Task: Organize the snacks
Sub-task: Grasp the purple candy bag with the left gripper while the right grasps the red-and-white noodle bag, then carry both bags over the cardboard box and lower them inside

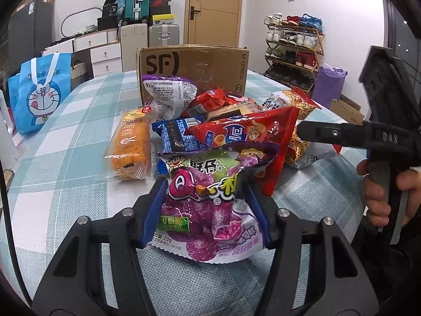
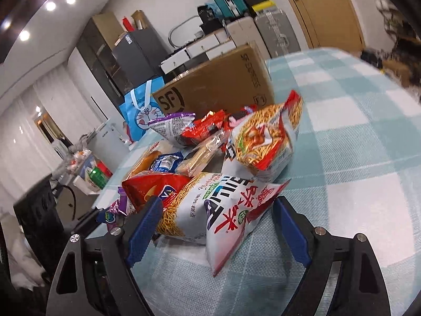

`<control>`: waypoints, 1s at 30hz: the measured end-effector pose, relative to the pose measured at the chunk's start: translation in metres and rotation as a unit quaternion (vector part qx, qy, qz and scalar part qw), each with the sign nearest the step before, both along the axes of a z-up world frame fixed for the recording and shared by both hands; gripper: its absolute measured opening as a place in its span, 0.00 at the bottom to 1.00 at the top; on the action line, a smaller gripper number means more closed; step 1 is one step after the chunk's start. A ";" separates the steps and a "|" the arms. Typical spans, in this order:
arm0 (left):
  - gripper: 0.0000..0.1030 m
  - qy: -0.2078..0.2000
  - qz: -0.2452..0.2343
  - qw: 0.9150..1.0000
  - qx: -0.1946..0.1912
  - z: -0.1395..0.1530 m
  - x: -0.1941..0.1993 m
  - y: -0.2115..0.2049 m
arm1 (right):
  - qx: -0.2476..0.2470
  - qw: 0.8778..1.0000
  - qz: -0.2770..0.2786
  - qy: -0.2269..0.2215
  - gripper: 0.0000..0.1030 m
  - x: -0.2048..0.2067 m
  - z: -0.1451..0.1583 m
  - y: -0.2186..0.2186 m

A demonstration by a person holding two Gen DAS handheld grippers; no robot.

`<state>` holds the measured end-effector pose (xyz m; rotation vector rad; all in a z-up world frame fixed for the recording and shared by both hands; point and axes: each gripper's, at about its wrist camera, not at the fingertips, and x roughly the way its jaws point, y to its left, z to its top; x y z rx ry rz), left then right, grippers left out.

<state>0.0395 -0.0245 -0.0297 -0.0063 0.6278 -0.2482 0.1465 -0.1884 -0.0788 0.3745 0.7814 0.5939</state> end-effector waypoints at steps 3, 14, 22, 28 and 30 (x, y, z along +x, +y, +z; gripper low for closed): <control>0.55 -0.005 0.002 1.000 -0.001 0.001 -0.001 0.000 | -0.013 1.000 -0.004 -0.004 0.85 0.002 0.002 0.005; 0.54 -0.021 0.013 1.000 -0.012 0.008 -0.011 0.008 | -0.037 0.999 0.021 -0.017 0.53 -0.013 0.002 0.014; 0.54 -0.035 0.021 0.999 -0.018 0.016 -0.022 0.012 | -0.006 0.999 0.024 -0.038 0.42 -0.035 0.011 -0.005; 0.55 -0.041 0.026 0.999 -0.020 0.020 -0.026 0.013 | -0.008 0.998 0.019 -0.056 0.40 -0.041 0.017 -0.007; 0.55 -0.044 0.027 0.998 -0.023 0.023 -0.028 0.014 | 0.007 0.998 0.024 -0.065 0.40 -0.045 0.022 -0.010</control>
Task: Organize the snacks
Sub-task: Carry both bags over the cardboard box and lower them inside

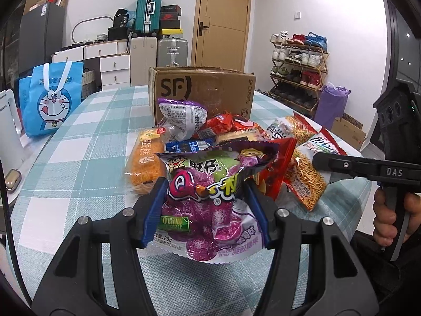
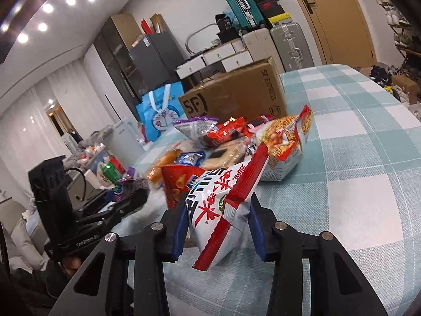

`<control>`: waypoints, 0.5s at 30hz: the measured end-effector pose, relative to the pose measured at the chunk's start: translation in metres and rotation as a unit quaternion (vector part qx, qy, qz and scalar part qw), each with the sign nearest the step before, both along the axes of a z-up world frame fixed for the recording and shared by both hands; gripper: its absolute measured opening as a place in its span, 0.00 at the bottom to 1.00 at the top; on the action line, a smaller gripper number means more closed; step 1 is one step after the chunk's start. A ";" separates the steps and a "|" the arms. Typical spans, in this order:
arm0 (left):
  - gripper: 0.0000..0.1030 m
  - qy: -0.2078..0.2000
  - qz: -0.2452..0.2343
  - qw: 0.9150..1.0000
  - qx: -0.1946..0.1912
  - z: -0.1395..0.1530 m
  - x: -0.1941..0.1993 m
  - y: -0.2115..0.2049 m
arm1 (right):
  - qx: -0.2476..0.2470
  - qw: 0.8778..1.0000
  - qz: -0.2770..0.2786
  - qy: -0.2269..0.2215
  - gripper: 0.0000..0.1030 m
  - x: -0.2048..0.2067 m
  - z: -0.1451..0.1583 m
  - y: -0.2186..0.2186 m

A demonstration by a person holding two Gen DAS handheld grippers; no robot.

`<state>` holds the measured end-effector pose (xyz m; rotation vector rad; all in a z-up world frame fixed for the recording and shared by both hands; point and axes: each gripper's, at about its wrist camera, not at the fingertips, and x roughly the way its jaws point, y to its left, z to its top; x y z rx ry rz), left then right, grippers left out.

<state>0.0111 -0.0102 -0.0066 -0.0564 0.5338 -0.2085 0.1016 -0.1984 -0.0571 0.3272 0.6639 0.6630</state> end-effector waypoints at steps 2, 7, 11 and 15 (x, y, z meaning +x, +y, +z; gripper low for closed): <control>0.55 -0.004 0.001 1.000 -0.003 0.003 -0.002 0.001 | 0.011 1.000 0.003 -0.012 0.40 -0.005 0.006 -0.002; 0.55 -0.017 0.007 1.000 -0.008 0.015 -0.011 0.005 | 0.032 0.998 -0.004 -0.047 0.40 -0.015 0.021 -0.009; 0.55 -0.025 0.011 1.000 -0.012 0.026 -0.014 0.006 | 0.038 0.998 -0.017 -0.055 0.40 -0.012 0.029 -0.013; 0.55 -0.025 0.014 0.999 -0.017 0.035 -0.012 0.006 | 0.041 0.997 -0.025 -0.056 0.40 -0.006 0.035 -0.016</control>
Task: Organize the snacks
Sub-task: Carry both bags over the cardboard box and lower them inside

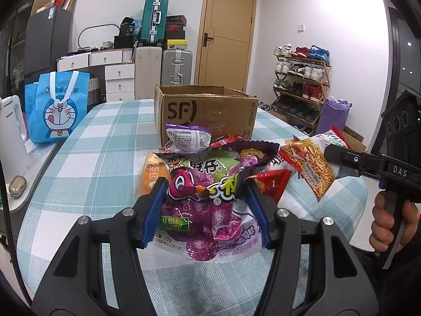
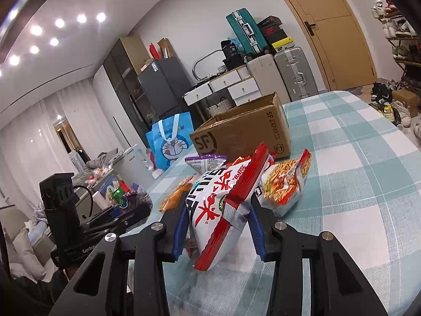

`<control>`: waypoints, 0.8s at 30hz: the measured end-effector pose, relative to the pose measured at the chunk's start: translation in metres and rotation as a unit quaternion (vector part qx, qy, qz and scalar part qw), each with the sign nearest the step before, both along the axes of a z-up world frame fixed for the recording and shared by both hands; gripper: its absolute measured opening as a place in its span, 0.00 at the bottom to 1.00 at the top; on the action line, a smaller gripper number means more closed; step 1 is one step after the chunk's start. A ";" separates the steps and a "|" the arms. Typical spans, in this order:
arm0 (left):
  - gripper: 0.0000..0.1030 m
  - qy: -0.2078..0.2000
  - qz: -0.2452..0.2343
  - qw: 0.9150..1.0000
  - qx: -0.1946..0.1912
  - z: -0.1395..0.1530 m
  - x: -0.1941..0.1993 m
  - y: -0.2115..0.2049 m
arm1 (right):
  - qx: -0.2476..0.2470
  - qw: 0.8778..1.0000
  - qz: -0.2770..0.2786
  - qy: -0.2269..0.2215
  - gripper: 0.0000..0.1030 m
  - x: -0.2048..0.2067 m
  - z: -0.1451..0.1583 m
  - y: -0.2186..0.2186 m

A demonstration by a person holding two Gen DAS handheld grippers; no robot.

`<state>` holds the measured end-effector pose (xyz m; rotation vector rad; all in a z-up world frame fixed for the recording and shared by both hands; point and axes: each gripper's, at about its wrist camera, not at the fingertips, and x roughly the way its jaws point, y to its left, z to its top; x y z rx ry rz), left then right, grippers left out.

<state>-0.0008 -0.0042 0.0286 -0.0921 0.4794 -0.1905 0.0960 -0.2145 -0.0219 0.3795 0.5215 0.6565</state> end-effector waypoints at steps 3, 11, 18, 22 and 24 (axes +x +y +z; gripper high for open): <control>0.55 -0.003 0.003 1.000 -0.003 0.008 0.004 -0.002 | 0.003 1.000 -0.004 -0.005 0.40 0.007 0.005 -0.002; 0.55 -0.013 0.021 0.999 -0.021 0.035 0.035 -0.001 | 0.015 0.999 -0.017 -0.027 0.40 0.028 0.035 -0.004; 0.55 -0.026 0.038 0.999 -0.007 0.062 0.067 -0.003 | 0.019 0.999 -0.033 -0.029 0.40 0.054 0.052 -0.006; 0.55 -0.030 0.043 0.999 -0.008 0.077 0.088 -0.005 | 0.020 0.998 -0.043 -0.033 0.40 0.070 0.060 -0.006; 0.55 -0.033 0.046 0.998 -0.012 0.083 0.098 -0.004 | 0.020 0.998 -0.045 -0.034 0.40 0.079 0.062 -0.005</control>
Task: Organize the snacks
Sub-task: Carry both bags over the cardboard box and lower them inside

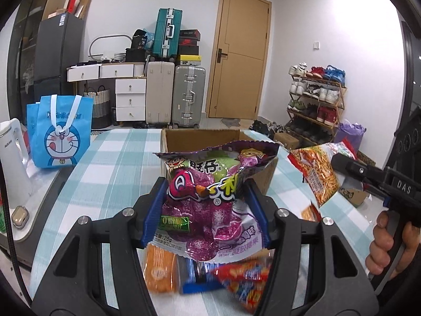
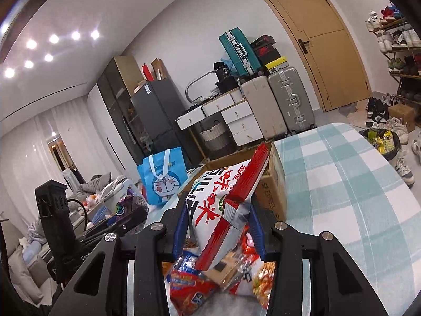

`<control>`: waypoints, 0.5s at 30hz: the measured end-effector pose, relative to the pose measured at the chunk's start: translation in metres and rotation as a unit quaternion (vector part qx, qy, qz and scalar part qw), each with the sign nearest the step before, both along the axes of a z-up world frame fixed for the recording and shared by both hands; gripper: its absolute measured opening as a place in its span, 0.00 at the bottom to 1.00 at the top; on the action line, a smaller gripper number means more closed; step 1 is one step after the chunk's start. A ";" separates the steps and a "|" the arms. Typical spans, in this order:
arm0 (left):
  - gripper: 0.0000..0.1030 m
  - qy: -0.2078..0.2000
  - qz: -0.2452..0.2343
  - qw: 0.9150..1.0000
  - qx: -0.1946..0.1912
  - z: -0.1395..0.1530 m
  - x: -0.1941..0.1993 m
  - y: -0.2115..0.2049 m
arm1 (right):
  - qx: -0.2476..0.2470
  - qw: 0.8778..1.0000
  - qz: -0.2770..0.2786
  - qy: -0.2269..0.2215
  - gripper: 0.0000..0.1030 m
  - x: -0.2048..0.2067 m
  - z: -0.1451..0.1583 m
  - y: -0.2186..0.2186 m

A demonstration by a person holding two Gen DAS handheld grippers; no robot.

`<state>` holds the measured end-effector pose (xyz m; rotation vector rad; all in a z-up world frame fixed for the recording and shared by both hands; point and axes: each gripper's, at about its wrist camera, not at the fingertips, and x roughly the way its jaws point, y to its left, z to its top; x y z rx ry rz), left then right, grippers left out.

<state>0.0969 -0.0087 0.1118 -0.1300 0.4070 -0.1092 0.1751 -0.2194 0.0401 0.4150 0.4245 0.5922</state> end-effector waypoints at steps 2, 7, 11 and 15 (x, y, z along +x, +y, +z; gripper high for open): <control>0.55 -0.002 0.002 1.000 -0.002 0.007 0.013 -0.001 | 0.003 1.000 0.000 0.005 0.40 0.010 0.002 0.001; 0.55 0.003 0.005 1.000 0.001 0.017 0.048 -0.004 | 0.005 1.000 -0.002 0.009 0.40 0.033 0.008 0.005; 0.55 0.009 0.006 1.000 -0.001 0.019 0.078 -0.006 | -0.001 1.000 0.001 0.014 0.40 0.053 0.012 0.012; 0.55 0.013 0.013 1.000 0.007 0.018 0.101 -0.007 | -0.011 1.000 -0.004 0.015 0.40 0.072 0.016 0.020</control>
